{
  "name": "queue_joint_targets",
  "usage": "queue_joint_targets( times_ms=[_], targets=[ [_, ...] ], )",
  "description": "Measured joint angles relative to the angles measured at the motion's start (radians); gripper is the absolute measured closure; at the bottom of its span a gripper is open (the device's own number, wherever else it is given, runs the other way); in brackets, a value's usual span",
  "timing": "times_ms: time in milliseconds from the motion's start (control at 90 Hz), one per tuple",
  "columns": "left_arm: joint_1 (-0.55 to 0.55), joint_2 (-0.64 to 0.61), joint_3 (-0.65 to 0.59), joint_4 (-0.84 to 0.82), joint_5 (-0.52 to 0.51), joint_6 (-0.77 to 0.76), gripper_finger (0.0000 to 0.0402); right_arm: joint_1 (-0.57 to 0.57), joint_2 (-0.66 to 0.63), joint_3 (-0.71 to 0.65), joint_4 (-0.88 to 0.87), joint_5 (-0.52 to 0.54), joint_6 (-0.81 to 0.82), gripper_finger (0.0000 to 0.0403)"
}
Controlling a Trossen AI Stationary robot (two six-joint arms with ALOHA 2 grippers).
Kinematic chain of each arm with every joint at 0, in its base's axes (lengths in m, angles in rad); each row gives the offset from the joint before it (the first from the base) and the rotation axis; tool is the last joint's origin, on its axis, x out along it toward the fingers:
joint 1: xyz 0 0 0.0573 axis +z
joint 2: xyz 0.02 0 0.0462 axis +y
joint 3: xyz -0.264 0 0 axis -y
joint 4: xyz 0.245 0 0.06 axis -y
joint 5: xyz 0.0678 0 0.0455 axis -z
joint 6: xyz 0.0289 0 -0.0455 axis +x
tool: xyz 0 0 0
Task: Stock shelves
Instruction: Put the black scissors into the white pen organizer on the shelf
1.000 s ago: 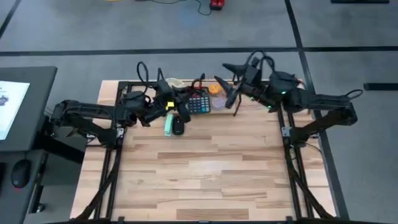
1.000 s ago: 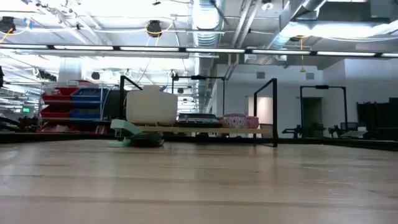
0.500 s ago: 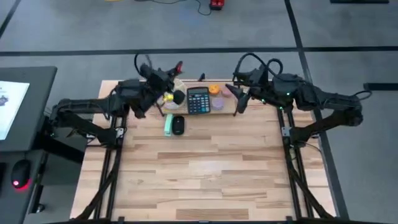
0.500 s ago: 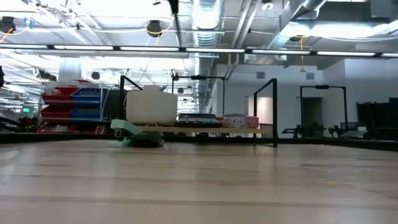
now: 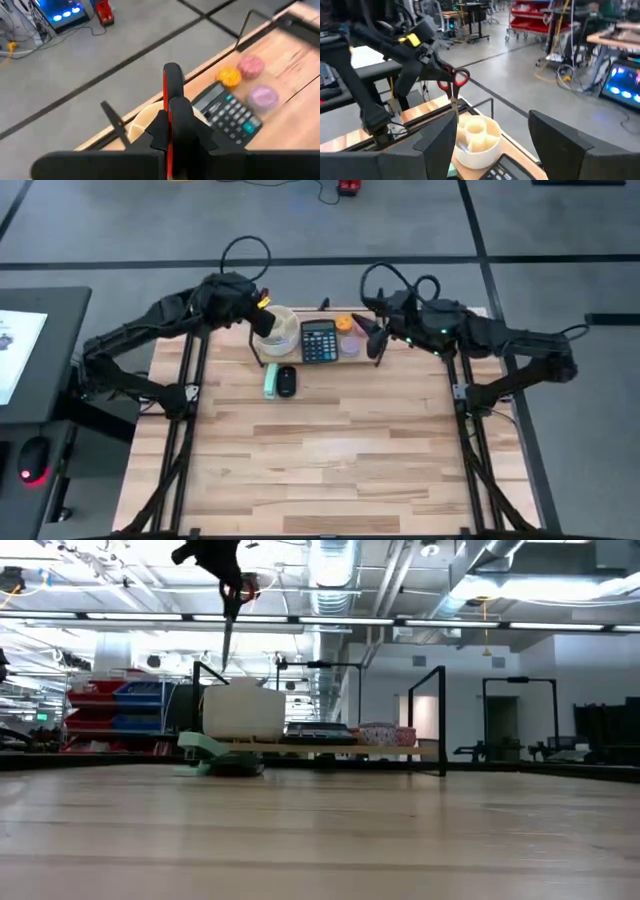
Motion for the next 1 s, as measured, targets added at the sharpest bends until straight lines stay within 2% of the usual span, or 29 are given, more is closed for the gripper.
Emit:
queue_joint_targets(
  times_ms=[222,367,556,1000],
  targets=[
    [0.01,0.0,-0.002,0.064,-0.001,0.093,0.0391,-0.002,0.051,0.0,0.056,0.0,0.026,0.017],
    [0.01,0.004,-0.075,0.184,0.015,0.124,0.0391,-0.008,0.07,0.0,0.092,-0.001,0.026,0.017],
    [0.01,0.003,-0.156,0.289,0.048,0.125,0.0391,-0.029,0.077,0.0,0.106,-0.003,0.02,0.017],
    [0.079,0.005,-0.247,0.331,0.086,0.047,0.0391,-0.045,0.073,0.0,0.104,-0.013,0.014,0.017]
  ],
)
